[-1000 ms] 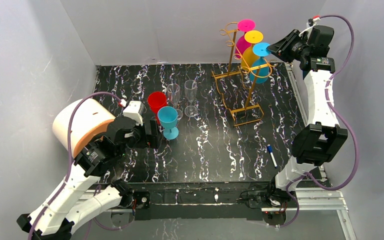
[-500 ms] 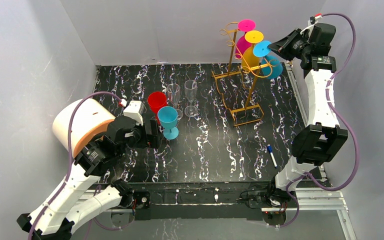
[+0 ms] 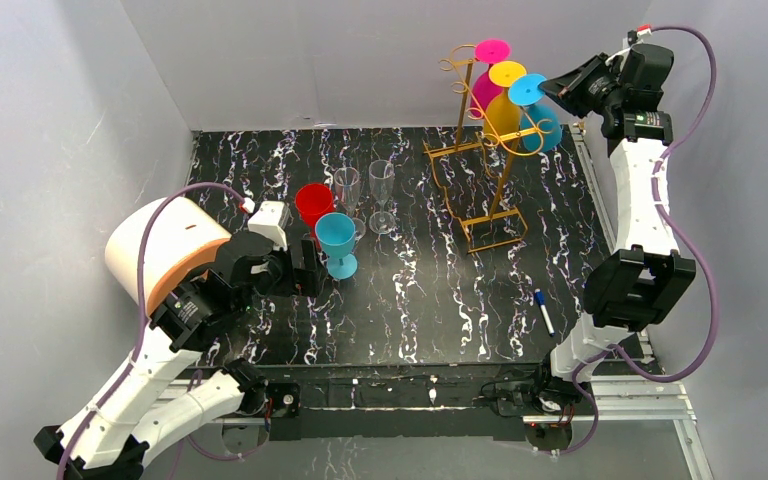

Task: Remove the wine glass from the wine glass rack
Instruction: Pick up the wine glass from the wine rack.

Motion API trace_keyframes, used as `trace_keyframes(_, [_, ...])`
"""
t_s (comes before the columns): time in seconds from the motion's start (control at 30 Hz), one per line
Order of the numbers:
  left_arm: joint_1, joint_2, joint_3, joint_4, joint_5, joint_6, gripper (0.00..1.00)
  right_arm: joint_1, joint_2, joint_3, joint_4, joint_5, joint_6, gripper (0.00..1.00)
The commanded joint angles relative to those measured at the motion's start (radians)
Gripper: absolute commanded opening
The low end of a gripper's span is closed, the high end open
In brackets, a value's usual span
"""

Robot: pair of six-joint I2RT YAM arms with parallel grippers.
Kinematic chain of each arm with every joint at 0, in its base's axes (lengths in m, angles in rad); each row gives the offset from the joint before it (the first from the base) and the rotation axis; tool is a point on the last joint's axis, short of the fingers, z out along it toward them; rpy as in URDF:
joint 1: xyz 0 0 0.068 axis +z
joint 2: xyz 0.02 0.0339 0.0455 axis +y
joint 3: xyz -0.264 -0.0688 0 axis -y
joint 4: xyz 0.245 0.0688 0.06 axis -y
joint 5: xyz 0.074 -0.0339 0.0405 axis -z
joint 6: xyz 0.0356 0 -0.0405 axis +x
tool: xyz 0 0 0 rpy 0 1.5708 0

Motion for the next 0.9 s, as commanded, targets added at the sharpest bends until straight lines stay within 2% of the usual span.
trace_keyframes(0.0, [0.003, -0.009, 0.028, -0.001, 0.003, 0.0, 0.98, -0.002, -0.044, -0.028, 0.131, 0.024, 0.055, 0.01])
trace_keyframes(0.27, [0.003, -0.008, 0.03, 0.004, 0.008, 0.001, 0.98, -0.002, -0.075, -0.061, 0.157, 0.087, 0.067, 0.01])
trace_keyframes(0.53, [0.003, -0.01, 0.027, 0.009, 0.016, 0.0, 0.98, -0.002, -0.112, -0.121, 0.187, 0.081, 0.081, 0.01])
trace_keyframes(0.77, [0.003, -0.024, 0.023, 0.014, 0.013, -0.013, 0.98, 0.004, -0.119, -0.119, 0.196, 0.073, 0.11, 0.01])
trace_keyframes(0.87, [0.004, -0.039, 0.008, 0.016, 0.025, -0.028, 0.98, 0.01, -0.127, -0.104, 0.17, 0.121, 0.084, 0.01])
